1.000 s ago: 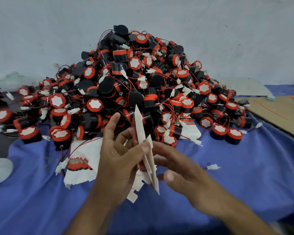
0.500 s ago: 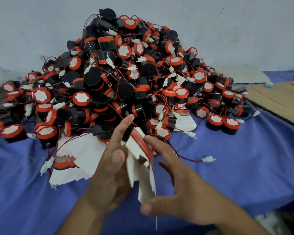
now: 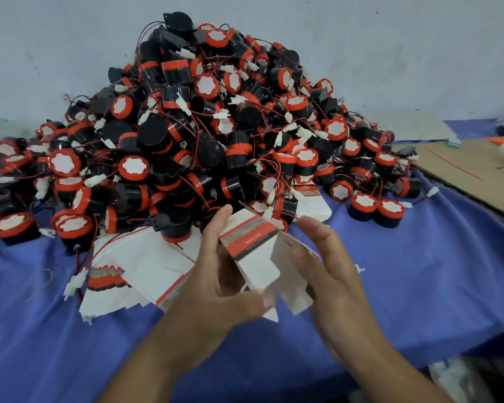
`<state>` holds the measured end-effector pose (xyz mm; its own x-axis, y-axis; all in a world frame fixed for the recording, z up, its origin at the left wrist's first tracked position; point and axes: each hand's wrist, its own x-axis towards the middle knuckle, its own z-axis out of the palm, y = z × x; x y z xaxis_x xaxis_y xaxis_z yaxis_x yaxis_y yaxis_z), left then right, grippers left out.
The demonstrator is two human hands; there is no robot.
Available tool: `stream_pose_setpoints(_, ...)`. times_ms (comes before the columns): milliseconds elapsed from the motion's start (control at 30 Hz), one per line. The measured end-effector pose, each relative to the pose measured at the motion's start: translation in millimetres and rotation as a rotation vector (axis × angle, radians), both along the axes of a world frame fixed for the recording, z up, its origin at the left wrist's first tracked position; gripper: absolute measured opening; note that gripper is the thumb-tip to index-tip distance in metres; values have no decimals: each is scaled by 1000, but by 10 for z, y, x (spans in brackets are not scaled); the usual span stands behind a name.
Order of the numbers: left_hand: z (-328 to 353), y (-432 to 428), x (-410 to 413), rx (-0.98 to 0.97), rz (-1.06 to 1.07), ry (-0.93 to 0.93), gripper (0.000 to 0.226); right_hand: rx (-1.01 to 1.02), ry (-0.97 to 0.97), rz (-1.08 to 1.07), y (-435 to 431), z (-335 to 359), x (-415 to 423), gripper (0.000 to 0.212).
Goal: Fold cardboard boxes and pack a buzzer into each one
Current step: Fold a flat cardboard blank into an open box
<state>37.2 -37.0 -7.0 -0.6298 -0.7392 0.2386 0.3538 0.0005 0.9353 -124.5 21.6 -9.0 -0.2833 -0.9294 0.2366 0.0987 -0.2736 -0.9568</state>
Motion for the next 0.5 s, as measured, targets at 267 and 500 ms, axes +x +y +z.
stream_pose_setpoints(267,-75,-55,92,-450,156,-594,129,-127,510,-183,27,-43,-88,68)
stream_pose_setpoints(500,-73,-26,149,-418,103,-554,113,-219,764,-240,-4,-40,-193,72)
